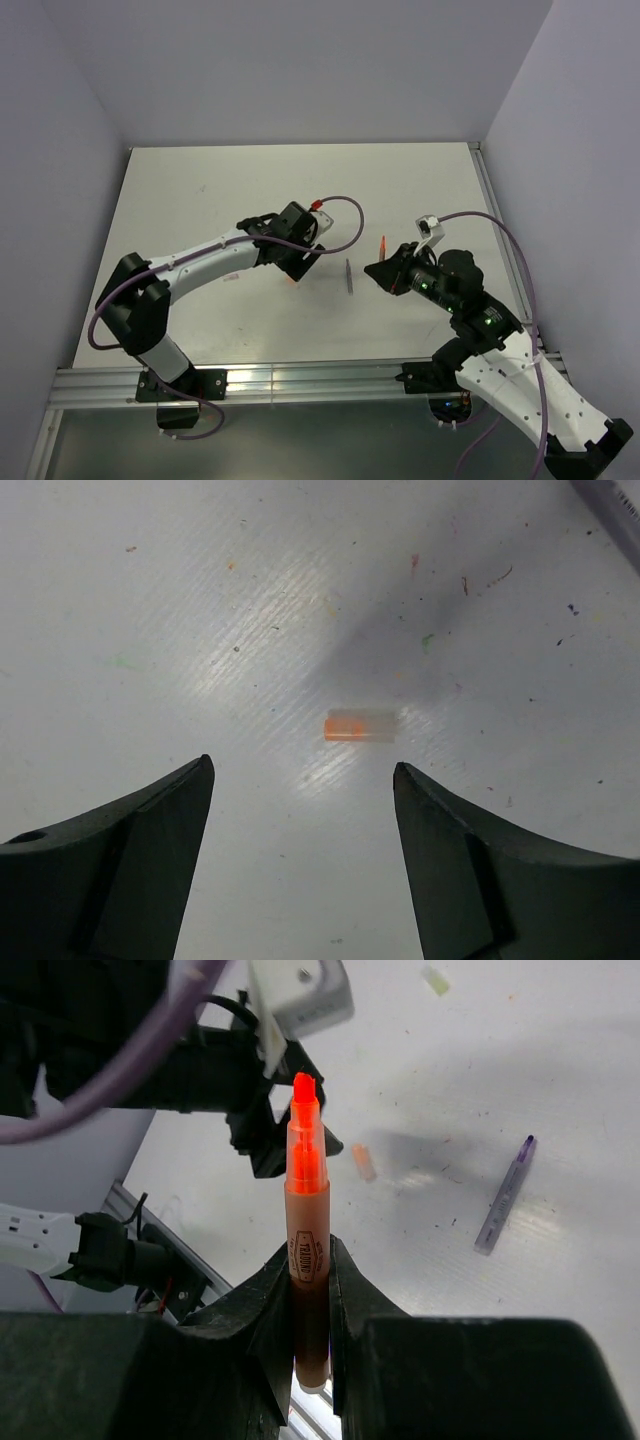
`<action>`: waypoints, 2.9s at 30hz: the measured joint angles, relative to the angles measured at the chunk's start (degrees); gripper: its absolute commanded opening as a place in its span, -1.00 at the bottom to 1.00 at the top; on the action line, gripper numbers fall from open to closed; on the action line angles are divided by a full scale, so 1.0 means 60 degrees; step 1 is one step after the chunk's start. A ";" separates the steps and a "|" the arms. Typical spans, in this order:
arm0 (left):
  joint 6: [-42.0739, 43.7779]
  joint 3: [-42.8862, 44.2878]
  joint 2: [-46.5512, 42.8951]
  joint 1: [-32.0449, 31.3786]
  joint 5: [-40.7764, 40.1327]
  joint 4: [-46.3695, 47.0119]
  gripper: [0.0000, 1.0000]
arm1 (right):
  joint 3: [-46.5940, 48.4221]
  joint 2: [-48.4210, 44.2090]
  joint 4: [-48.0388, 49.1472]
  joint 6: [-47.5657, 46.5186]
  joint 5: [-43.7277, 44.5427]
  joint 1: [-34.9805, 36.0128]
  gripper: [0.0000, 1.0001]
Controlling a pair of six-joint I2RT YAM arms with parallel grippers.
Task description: Insert the pens into the pen caps
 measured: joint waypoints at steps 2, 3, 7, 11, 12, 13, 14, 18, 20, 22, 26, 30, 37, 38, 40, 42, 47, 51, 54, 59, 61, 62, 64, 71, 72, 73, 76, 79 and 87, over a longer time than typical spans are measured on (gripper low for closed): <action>0.0266 -0.0025 0.0270 0.0004 0.0073 0.0047 0.50 | 0.0047 -0.0080 -0.0055 0.0000 -0.0062 -0.0106 -1.00; 0.0419 -0.0080 0.0419 -0.0004 0.0131 0.0087 0.49 | 0.0047 -0.0127 -0.0095 0.0004 -0.0073 -0.0135 -1.00; 0.0874 -0.0368 0.0849 -0.0004 0.0299 0.0113 0.46 | 0.0047 -0.0310 -0.0270 0.0004 -0.0131 -0.0197 -1.00; 0.1173 -0.0517 0.0925 -0.0004 0.0306 0.0178 0.44 | 0.0047 -0.0368 -0.0412 0.0004 -0.0142 -0.0248 -1.00; 0.1253 -0.0535 0.0925 -0.0004 0.0306 0.0251 0.44 | 0.0047 -0.0372 -0.0426 0.0004 -0.0142 -0.0259 -1.00; 0.1311 -0.0576 0.0925 -0.0004 0.0284 0.0357 0.43 | 0.0047 -0.0372 -0.0448 0.0000 -0.0142 -0.0273 -1.00; 0.1351 -0.0612 0.0925 -0.0004 0.0255 0.0441 0.42 | 0.0047 -0.0372 -0.0466 0.0000 -0.0142 -0.0280 -1.00; 0.1555 -0.0623 0.1129 -0.0004 0.0102 0.0659 0.40 | 0.0047 -0.0368 -0.0492 -0.0004 -0.0142 -0.0295 -1.00; 0.1625 -0.0623 0.1373 -0.0004 0.0029 0.0739 0.38 | 0.0047 -0.0368 -0.0503 -0.0004 -0.0142 -0.0302 -1.00; 0.1690 -0.0623 0.1628 -0.0004 -0.0018 0.0747 0.37 | 0.0047 -0.0368 -0.0532 -0.0004 -0.0138 -0.0342 -1.00; 0.1785 -0.0557 0.1705 -0.0033 -0.0106 0.0867 0.37 | 0.0047 -0.0368 -0.0561 -0.0011 -0.0142 -0.0404 -1.00; 0.1836 -0.0557 0.1705 -0.0073 -0.0124 0.0871 0.36 | 0.0047 -0.0364 -0.0597 -0.0036 -0.0146 -0.0455 -1.00; 0.1821 -0.0102 0.2113 -0.0193 -0.0036 0.0750 0.26 | 0.0047 -0.0346 -0.0597 -0.0040 -0.0186 -0.0525 -1.00; 0.1821 -0.0011 0.2186 -0.0197 0.0007 0.0758 0.26 | 0.0047 -0.0346 -0.0601 -0.0040 -0.0208 -0.0532 -1.00; 0.1785 0.0091 0.2269 -0.0200 0.0120 0.0776 0.25 | 0.0047 -0.0346 -0.0601 -0.0040 -0.0226 -0.0543 -1.00; 0.1741 0.0153 0.2324 -0.0197 0.0186 0.0758 0.22 | 0.0047 -0.0346 -0.0605 -0.0040 -0.0248 -0.0543 -1.00; 0.1570 0.0335 0.2466 -0.0131 0.0474 0.0656 0.18 | 0.0047 -0.0350 -0.0634 -0.0044 -0.0284 -0.0568 -1.00; 0.1392 0.0339 0.2466 0.0029 0.0856 0.0630 0.08 | 0.0047 -0.0346 -0.0688 -0.0044 -0.0302 -0.0579 -1.00; 0.1260 0.0328 0.2466 0.0171 0.1133 0.0586 0.04 | 0.0047 -0.0350 -0.0743 -0.0044 -0.0313 -0.0579 -1.00; 0.1191 0.0313 0.2470 0.0284 0.1486 0.0499 -0.19 | 0.0047 -0.0346 -0.0831 -0.0066 -0.0317 -0.0583 -1.00; 0.1144 0.0313 0.2473 0.0284 0.1585 0.0466 -0.24 | 0.0047 -0.0350 -0.0845 -0.0073 -0.0321 -0.0583 -1.00; 0.1107 0.0313 0.2473 0.0284 0.1603 0.0455 -0.28 | 0.0047 -0.0350 -0.0852 -0.0073 -0.0317 -0.0583 -1.00; 0.1045 0.0313 0.2488 0.0291 0.1617 0.0441 -0.46 | 0.0047 -0.0350 -0.0878 -0.0073 -0.0317 -0.0583 -1.00; 0.0980 0.0408 0.2572 0.0350 0.1639 0.0346 -0.55 | 0.0047 -0.0350 -0.0892 -0.0073 -0.0321 -0.0601 -1.00; 0.0973 0.0481 0.2616 0.0372 0.1679 0.0277 -0.63 | 0.0047 -0.0350 -0.0892 -0.0073 -0.0321 -0.0601 -1.00; 0.0954 0.0557 0.2652 0.0415 0.1767 0.0197 -0.89 | 0.0047 -0.0350 -0.0892 -0.0076 -0.0317 -0.0601 -1.00; 0.0736 0.0663 0.2696 0.0634 0.2178 0.0066 -0.99 | 0.0047 -0.0346 -0.0892 -0.0076 -0.0321 -0.0605 -1.00; 0.0514 0.0667 0.2659 0.0787 0.2455 0.0080 -0.99 | 0.0047 -0.0313 -0.0892 -0.0087 -0.0342 -0.0605 -1.00; -0.1297 0.0627 0.1089 0.1202 0.3421 0.1107 -1.00 | 0.0047 0.0131 -0.0801 -0.0189 -0.0663 -0.0605 -1.00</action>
